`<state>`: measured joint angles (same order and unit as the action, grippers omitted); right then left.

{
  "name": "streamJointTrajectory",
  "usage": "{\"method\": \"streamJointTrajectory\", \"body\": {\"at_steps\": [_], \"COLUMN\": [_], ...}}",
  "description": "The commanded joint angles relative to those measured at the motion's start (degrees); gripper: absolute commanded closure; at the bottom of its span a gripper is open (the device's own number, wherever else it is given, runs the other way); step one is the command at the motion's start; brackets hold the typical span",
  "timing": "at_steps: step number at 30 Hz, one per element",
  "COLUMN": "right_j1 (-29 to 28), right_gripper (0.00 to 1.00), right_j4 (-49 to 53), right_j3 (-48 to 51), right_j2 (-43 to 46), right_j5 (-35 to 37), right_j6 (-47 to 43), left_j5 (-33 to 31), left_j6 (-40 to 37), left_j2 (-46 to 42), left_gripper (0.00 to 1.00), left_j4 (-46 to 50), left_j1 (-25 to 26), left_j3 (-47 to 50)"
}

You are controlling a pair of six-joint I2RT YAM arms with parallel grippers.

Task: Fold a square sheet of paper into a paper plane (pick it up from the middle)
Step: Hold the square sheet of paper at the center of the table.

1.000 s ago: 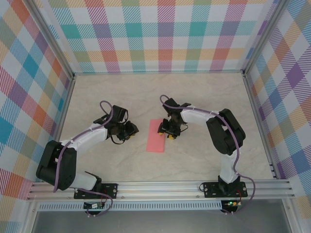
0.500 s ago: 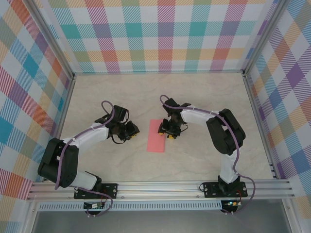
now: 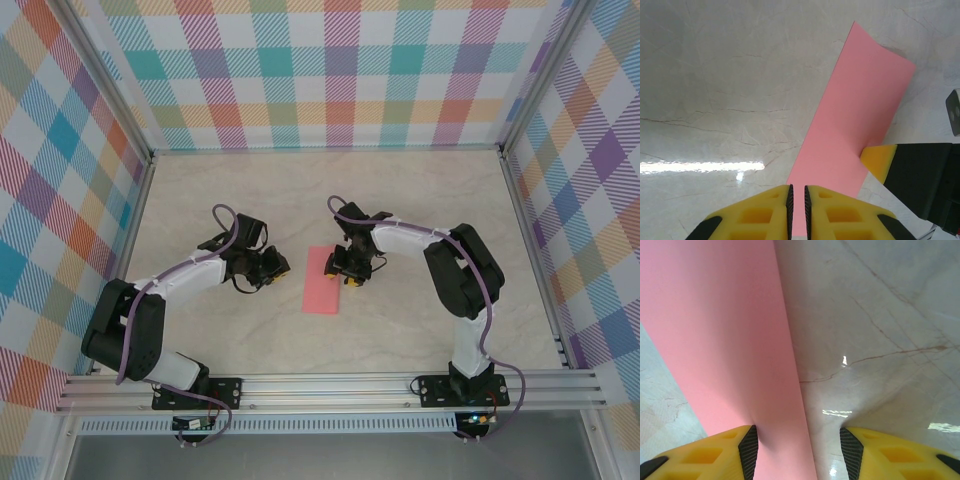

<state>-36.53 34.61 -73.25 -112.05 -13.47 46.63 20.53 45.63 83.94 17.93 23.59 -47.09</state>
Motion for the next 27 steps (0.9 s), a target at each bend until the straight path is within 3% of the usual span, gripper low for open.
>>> {"method": "streamJointTrajectory", "body": {"at_steps": [1,4,15,27], "right_j1": [0.2,0.2,0.2,0.2], "right_gripper": [0.49,0.49,0.50,0.50], "right_j4": [5.6,5.9,5.2,5.2], "right_j3": [1.3,1.4,1.9,2.0], "right_j2": [-3.3,-3.4,-3.9,-4.0], "right_j5": [5.7,6.0,5.6,5.6], "right_j6": [-0.9,-0.7,-0.2,-0.1], "left_j5": [1.6,2.4,6.6,7.7], "left_j6": [-0.6,-1.1,0.0,-4.5], "left_j2": [0.7,1.6,9.6,14.1], "left_gripper": [0.89,1.00,1.00,1.00], "left_j4": [-0.5,-0.8,-10.5,-17.0], "left_j1": [0.5,1.0,4.0,4.4], "left_j3": [-1.4,-2.5,-5.0,-2.9]}}
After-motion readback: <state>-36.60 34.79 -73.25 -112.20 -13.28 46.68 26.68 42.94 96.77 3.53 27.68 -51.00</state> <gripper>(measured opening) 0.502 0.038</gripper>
